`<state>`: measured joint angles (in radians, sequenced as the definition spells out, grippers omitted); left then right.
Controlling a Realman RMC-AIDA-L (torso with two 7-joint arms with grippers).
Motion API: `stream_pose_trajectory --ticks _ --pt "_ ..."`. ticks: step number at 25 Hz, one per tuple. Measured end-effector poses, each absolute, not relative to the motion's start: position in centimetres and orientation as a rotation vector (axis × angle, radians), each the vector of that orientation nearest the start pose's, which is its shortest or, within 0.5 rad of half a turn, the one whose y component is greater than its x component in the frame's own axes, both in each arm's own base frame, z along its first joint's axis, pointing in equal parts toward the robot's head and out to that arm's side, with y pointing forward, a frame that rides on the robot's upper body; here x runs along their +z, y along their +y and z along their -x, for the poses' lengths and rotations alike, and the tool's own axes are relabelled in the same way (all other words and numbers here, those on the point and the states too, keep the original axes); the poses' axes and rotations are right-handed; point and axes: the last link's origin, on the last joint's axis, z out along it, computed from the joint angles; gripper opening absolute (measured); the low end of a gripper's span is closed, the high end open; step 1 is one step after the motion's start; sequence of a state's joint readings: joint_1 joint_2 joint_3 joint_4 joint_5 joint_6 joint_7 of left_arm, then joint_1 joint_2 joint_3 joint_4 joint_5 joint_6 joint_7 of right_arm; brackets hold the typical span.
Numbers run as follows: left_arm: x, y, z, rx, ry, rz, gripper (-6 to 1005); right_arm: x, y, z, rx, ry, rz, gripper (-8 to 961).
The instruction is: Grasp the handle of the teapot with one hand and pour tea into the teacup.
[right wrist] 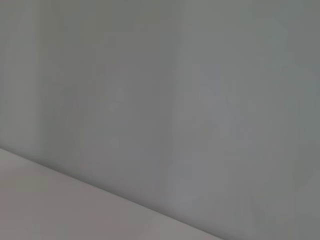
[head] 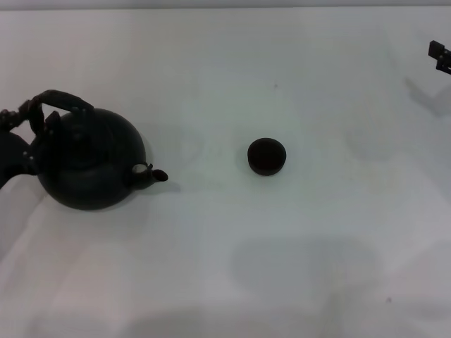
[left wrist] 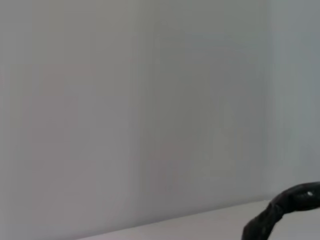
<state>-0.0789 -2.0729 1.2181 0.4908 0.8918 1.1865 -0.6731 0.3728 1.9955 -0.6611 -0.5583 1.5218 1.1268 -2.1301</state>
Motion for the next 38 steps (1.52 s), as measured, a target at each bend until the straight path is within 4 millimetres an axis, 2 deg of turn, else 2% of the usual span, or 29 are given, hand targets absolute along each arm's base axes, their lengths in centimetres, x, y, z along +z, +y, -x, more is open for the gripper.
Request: stream_pose_trajectory --ticks 11,16,21,28,30,35,38 --pt "0.2 24.5 36.0 -0.722 -0.563 1.971 693 6.6 34.0 -36.1 0.477 0.559 2.085 845" --pt "0.3 22.8 36.2 -0.753 -0.571 1.964 877 7.0 33.9 -36.3 0.471 0.555 2.075 845" --pt "0.8 20.3 37.4 -0.742 -0.604 1.923 876 7.3 33.8 -36.5 0.464 0.552 2.071 845" --pt "3.1 16.3 39.1 -0.752 -0.625 1.741 877 8.1 32.8 -37.5 0.48 0.58 1.998 845" --pt "3.6 15.0 39.5 -0.781 -0.63 1.641 877 8.4 32.1 -38.2 0.501 0.597 1.946 845" --pt "4.0 13.4 39.9 -0.771 -0.598 1.516 877 8.3 29.7 -40.1 0.613 0.647 1.744 845" --pt "4.3 13.2 39.8 -0.795 -0.583 1.456 877 7.7 27.9 -40.9 0.649 0.649 1.628 845"
